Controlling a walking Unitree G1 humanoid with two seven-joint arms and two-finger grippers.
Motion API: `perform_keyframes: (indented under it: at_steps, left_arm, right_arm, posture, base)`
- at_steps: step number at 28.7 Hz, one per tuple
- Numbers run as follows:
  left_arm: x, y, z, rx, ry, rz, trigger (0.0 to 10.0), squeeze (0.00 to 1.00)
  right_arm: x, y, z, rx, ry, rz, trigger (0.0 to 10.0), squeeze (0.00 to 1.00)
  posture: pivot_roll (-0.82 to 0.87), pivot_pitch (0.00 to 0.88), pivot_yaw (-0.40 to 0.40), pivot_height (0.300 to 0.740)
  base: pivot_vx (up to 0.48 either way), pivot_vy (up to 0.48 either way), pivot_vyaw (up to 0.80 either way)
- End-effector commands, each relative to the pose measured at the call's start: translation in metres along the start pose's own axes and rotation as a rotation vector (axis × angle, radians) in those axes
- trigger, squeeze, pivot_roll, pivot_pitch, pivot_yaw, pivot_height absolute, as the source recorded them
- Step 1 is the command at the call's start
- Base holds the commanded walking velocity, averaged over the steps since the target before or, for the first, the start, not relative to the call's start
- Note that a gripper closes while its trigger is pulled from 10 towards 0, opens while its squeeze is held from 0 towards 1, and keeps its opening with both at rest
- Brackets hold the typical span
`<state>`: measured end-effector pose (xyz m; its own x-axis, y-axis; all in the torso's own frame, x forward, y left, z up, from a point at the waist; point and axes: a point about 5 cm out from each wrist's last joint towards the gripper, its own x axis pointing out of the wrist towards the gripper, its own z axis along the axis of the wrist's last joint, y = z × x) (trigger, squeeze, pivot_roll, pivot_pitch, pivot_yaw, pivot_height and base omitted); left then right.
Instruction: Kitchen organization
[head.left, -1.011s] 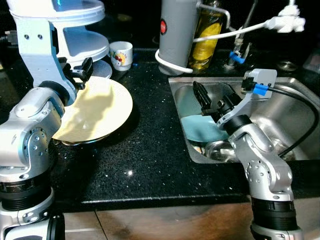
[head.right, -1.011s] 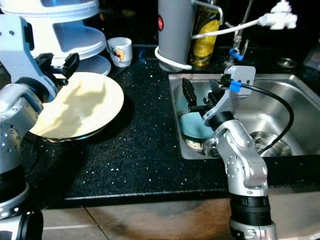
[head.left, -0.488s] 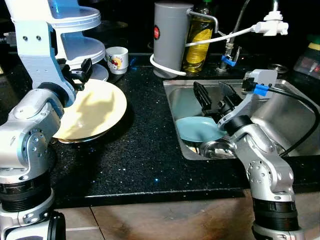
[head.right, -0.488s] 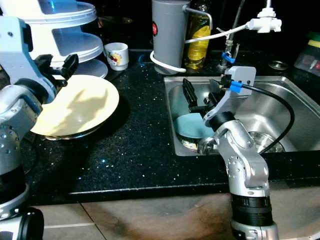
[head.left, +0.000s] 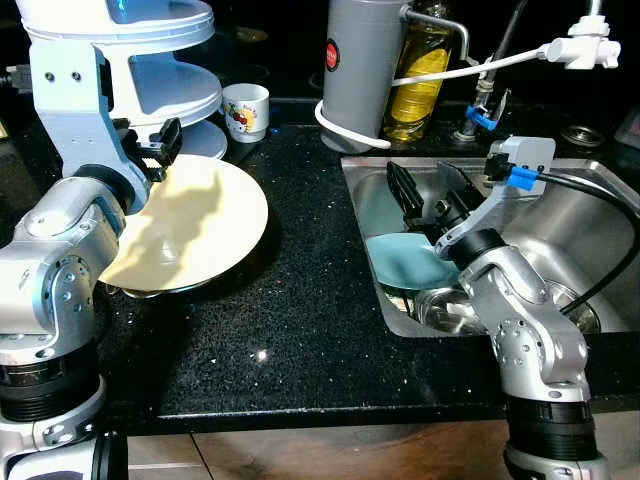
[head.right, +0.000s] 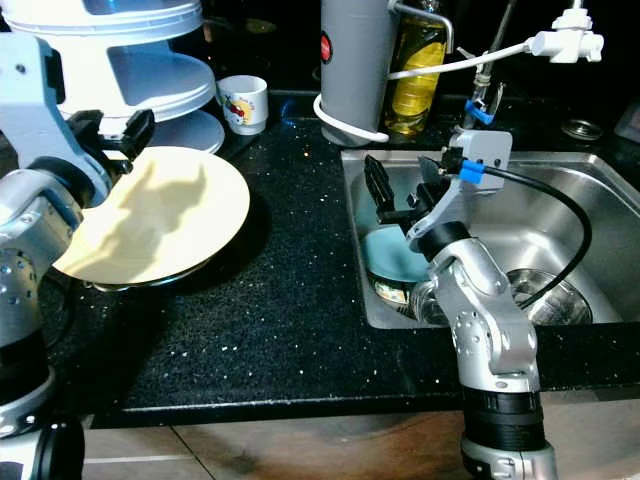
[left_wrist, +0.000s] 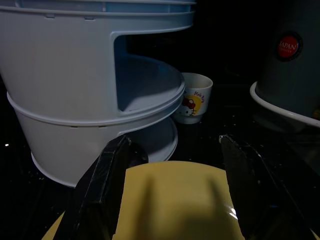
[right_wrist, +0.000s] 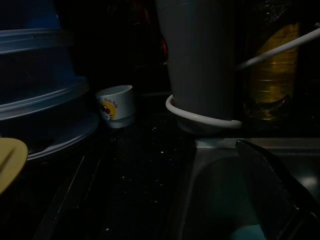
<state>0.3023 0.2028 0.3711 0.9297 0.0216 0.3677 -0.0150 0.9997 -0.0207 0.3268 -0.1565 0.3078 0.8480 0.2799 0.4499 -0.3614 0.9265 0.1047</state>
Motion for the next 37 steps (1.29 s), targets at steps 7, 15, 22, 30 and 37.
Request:
perform_keyframes:
  at_steps: [7,15,22,30,37]
  left_arm:
    - [-0.001,0.004,-0.002,-0.026,0.005,0.024,10.0,0.00]
    - [-0.001,0.006,-0.002,-0.027,0.002,0.028,10.0,0.00]
    - [0.000,0.011,0.001,0.005,0.003,0.030,10.0,0.00]
    - [0.003,0.032,-0.006,0.034,0.166,0.115,10.0,1.00]
    - [0.000,0.064,-0.001,-0.153,0.303,0.217,10.0,0.61]
  right_arm:
    - [0.000,-0.003,0.002,0.001,0.001,-0.005,10.0,0.00]
    - [0.001,-0.002,0.003,0.000,0.001,0.001,10.0,0.00]
    - [0.002,-0.002,0.005,-0.002,-0.003,0.005,10.0,0.00]
    - [0.008,-0.004,0.007,-0.013,0.013,0.027,10.0,0.00]
    - [0.015,-0.008,0.013,0.015,0.039,0.084,10.0,0.00]
  posture:
    - [0.02,0.213,-0.056,0.740]
    - [0.02,0.214,-0.061,0.740]
    - [0.02,0.205,-0.064,0.740]
    - [0.02,0.197,-0.062,0.740]
    - [0.01,0.192,-0.065,0.740]
  base:
    - [0.000,-0.206,0.00]
    - [0.000,0.000,0.00]
    - [0.000,0.000,0.00]
    - [0.000,0.000,0.00]
    - [0.000,0.000,0.00]
